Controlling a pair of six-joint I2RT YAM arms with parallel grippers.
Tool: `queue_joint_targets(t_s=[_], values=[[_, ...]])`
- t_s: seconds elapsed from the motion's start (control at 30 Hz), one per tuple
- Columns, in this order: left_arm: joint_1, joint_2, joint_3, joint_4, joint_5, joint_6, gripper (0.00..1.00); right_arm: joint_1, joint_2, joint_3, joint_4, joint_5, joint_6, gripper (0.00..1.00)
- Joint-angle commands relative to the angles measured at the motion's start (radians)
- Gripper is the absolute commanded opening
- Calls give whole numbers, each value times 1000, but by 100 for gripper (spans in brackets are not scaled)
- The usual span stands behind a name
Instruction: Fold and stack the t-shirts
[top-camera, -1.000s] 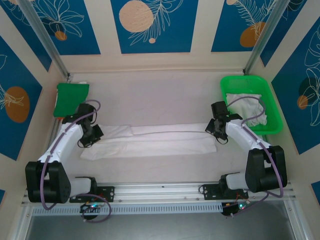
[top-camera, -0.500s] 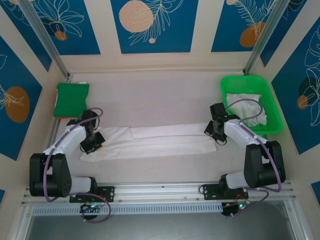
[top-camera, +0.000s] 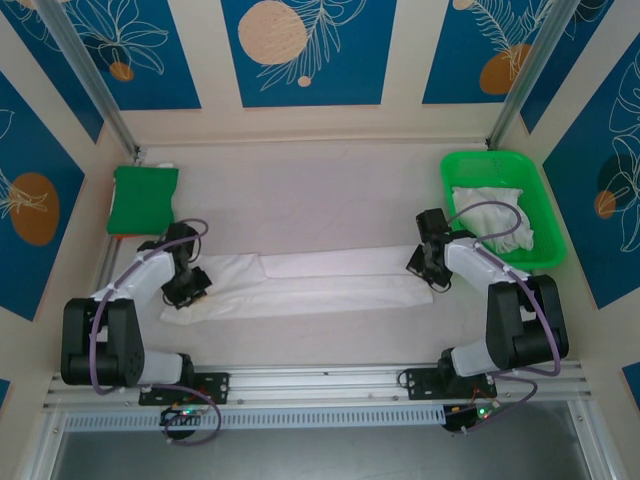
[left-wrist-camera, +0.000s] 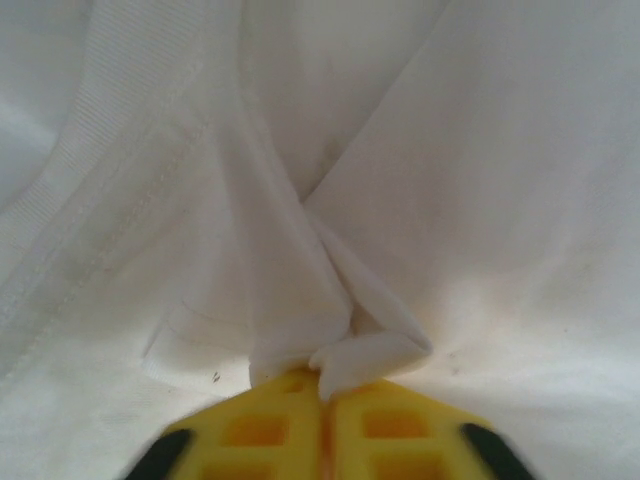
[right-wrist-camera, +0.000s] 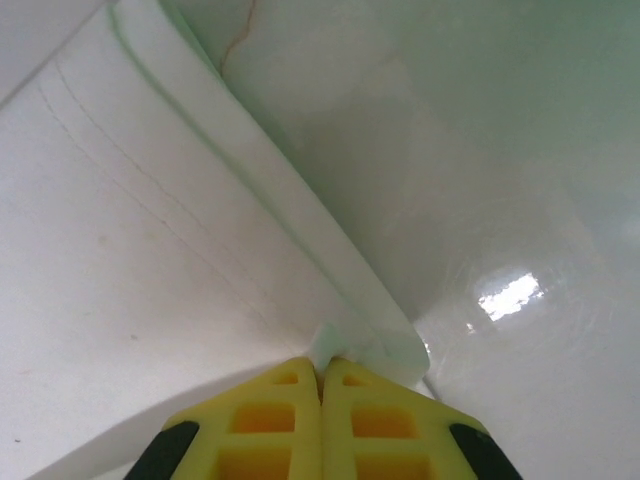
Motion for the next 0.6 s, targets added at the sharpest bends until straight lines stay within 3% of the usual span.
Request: queue_joint_targets(t_s=[0.0, 0.03, 0.17, 0.33, 0.47, 0.57], values=[[13, -21, -15, 5, 15, -20, 36, 24, -75, -1, -51, 43, 17, 26], [13, -40, -12, 0, 11, -21, 45, 35, -104, 2, -59, 57, 12, 34], [13, -117, 19, -34, -28, -20, 62, 90, -203, 14, -52, 94, -22, 56], [6, -158, 62, -16, 0, -22, 77, 175, -192, 49, 20, 78, -88, 61], [-1, -117, 43, 73, 90, -89, 73, 232, -61, 100, 72, 23, -92, 57], [-6, -54, 15, 143, 122, -131, 50, 267, 58, 142, 99, -1, -71, 48]])
